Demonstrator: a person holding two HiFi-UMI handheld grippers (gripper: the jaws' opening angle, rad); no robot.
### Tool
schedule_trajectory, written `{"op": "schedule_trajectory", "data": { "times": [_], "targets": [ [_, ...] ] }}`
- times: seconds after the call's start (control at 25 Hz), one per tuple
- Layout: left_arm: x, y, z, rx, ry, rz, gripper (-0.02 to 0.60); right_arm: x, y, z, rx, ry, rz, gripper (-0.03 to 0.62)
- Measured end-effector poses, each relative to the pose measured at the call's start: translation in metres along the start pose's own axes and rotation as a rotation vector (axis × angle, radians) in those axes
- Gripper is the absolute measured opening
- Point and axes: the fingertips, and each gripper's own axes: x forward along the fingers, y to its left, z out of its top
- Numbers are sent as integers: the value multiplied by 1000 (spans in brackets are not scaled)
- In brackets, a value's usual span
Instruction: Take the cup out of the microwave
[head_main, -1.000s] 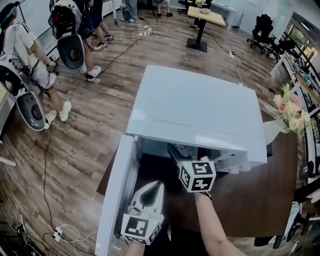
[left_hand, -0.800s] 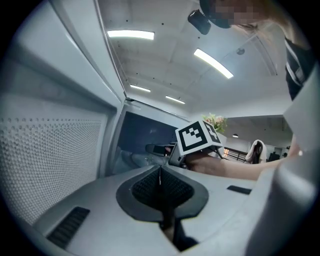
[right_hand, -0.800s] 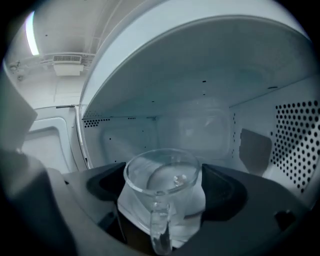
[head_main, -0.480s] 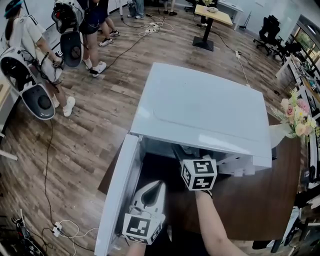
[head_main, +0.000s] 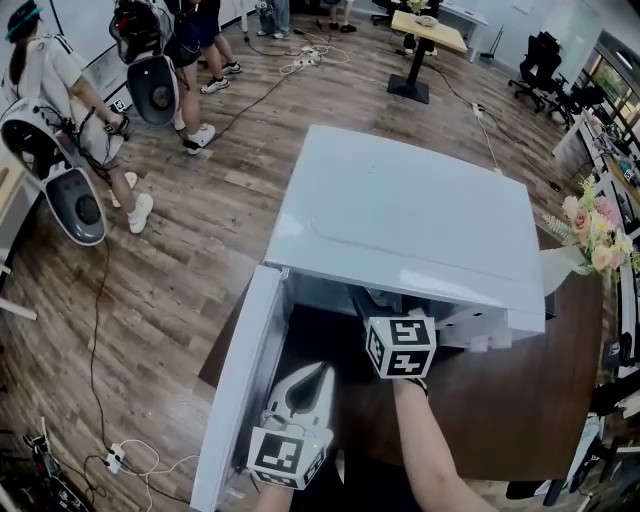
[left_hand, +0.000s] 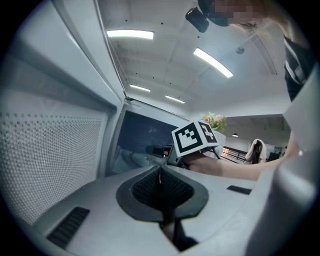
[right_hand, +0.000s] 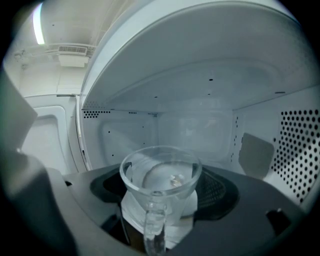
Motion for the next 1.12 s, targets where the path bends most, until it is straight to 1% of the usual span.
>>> {"op": "schedule_trajectory", "data": {
  "times": [0.4, 0.68, 1.12],
  "targets": [
    [-3, -2, -5, 15, 13, -22, 6, -17, 8, 8, -26, -22, 8, 391],
    [-5, -11, -1, 34, 7, -55, 6, -41, 9, 7, -27, -21, 5, 391],
    [-10, -31, -7, 62, 30, -130, 6, -93, 7, -2, 4, -21, -12, 391]
  ]
}}
